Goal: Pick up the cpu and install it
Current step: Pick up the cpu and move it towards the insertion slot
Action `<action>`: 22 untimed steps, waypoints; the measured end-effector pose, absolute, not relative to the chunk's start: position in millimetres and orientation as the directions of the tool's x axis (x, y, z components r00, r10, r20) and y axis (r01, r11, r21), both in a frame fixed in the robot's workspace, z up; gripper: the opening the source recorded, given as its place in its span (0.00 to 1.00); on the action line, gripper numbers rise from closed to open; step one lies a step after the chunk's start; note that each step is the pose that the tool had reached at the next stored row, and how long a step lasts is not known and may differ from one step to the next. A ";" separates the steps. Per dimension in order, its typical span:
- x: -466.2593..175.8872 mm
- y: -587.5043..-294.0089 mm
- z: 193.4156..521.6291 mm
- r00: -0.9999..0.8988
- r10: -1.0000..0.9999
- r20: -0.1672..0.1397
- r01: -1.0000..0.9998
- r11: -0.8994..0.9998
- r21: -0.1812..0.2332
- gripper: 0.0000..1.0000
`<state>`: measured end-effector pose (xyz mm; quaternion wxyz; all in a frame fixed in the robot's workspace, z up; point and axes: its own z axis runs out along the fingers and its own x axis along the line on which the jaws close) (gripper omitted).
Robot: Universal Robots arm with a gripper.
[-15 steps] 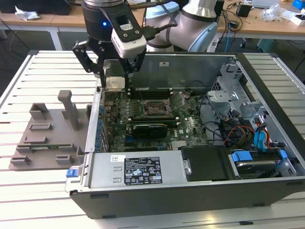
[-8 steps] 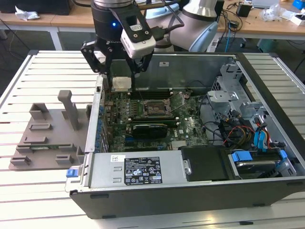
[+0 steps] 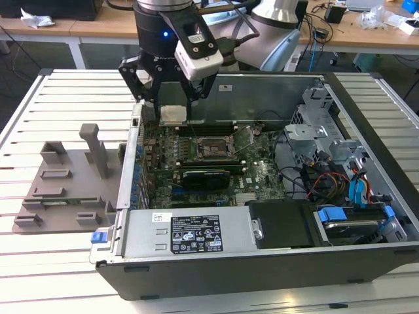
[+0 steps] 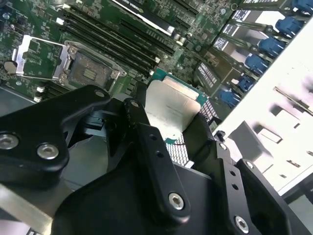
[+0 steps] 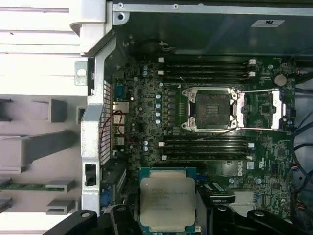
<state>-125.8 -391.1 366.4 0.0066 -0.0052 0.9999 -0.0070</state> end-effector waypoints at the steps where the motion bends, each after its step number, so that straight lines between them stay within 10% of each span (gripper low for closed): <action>1: -123.8 -391.0 366.3 -1.000 -0.010 -0.013 -0.010 1.000 -0.014 0.55; 22: -89.0 -377.3 346.9 -1.000 -0.015 -0.011 -0.015 1.000 -0.019 0.55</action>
